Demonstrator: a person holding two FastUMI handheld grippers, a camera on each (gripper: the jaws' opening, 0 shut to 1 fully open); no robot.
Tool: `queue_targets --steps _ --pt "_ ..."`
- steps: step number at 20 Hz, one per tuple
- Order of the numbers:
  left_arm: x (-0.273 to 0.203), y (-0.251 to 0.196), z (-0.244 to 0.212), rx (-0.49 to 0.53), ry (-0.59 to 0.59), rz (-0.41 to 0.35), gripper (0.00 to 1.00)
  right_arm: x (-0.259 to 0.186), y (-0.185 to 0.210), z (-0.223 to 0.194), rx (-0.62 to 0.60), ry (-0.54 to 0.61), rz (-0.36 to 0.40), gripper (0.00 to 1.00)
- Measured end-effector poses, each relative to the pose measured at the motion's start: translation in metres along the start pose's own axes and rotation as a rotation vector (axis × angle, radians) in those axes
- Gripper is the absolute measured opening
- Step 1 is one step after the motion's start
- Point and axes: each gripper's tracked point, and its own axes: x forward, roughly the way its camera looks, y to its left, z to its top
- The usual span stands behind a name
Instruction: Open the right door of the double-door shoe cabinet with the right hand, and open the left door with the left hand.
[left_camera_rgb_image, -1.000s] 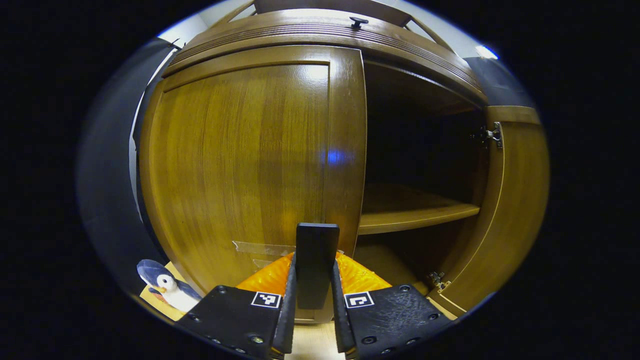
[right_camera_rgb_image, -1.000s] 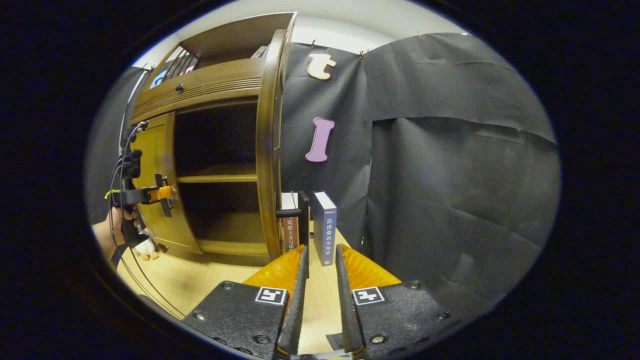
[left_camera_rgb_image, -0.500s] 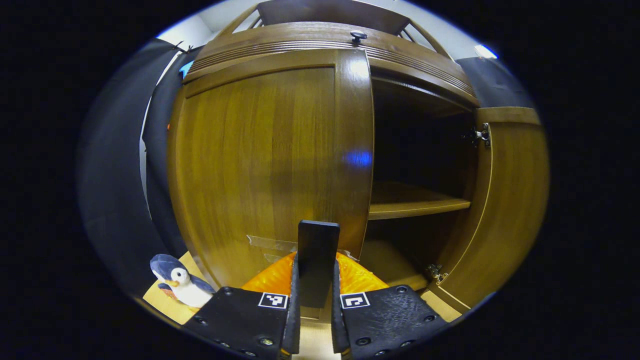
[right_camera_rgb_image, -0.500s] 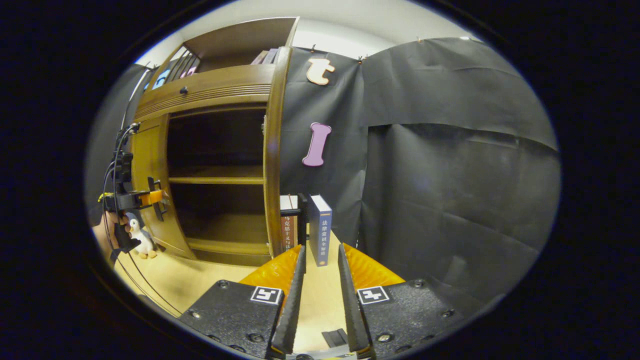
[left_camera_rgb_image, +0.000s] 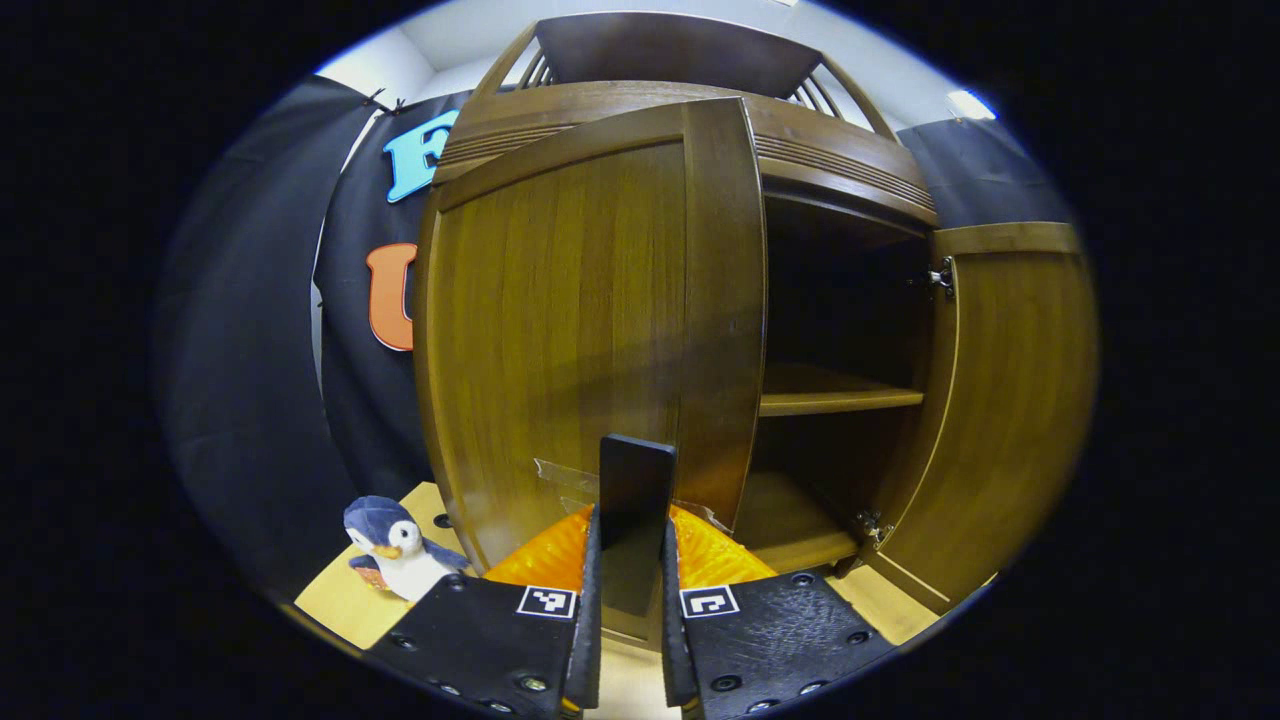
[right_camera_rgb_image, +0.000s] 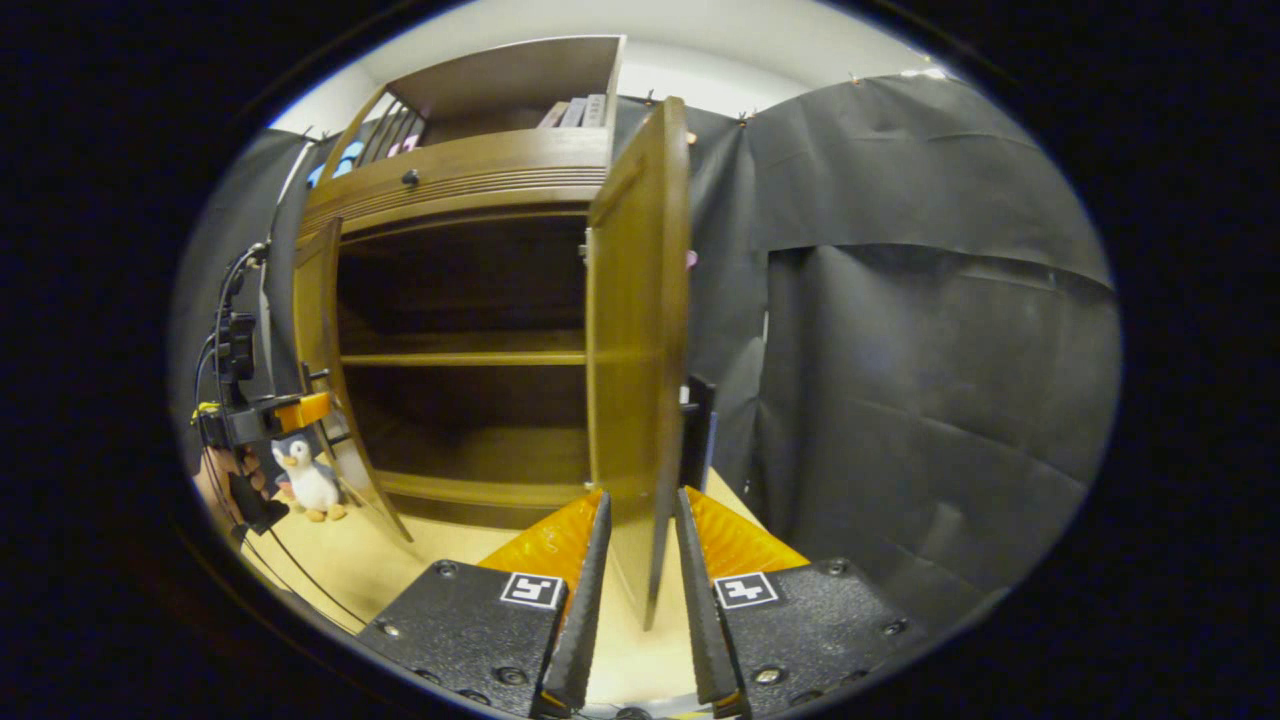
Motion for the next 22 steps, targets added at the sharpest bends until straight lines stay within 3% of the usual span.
queue_targets --steps 1,12,22 --pt "-0.005 0.001 0.0 -0.004 0.005 -0.005 0.24 0.001 0.009 -0.001 -0.014 0.001 0.021 0.43" --pt "-0.052 0.04 -0.005 -0.026 -0.001 0.07 0.23 0.024 0.09 0.003 -0.075 0.004 0.214 0.42" --pt "-0.102 0.124 -0.016 -0.033 0.008 0.256 0.23 0.037 0.142 0.005 -0.11 0.016 0.328 0.44"
